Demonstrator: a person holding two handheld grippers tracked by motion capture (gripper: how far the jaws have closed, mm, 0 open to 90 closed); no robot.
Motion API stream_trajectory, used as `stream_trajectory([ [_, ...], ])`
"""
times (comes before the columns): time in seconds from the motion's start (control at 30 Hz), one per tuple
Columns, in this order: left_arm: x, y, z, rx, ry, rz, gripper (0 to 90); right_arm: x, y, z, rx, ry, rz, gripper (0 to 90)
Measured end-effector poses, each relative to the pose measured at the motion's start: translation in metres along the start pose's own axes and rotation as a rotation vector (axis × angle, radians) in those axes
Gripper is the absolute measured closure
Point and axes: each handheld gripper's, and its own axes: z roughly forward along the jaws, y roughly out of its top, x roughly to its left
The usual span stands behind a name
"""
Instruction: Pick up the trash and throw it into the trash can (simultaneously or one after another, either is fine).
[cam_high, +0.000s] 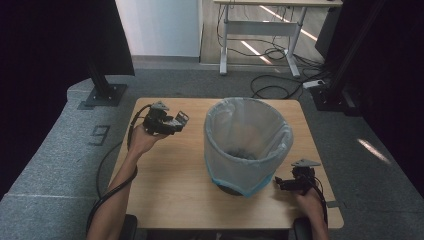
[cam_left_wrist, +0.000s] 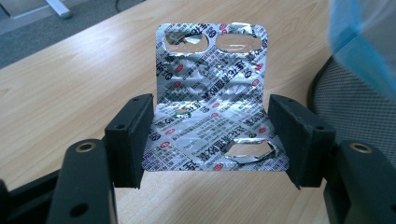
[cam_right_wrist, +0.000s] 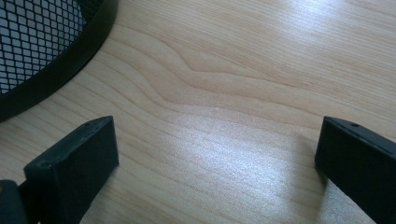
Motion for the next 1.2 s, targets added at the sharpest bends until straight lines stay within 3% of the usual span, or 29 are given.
stream_trajectory([
  [1.0,-0.026,0.059,-0.078,-0.068,-0.041,0.062,34.1,0.0,0.0,0.0,0.0,0.0,0.0,0.0],
  [1.2,-0.033,0.069,-0.089,-0.093,-0.071,0.07,34.1,0.0,0.0,0.0,0.0,0.0,0.0,0.0],
])
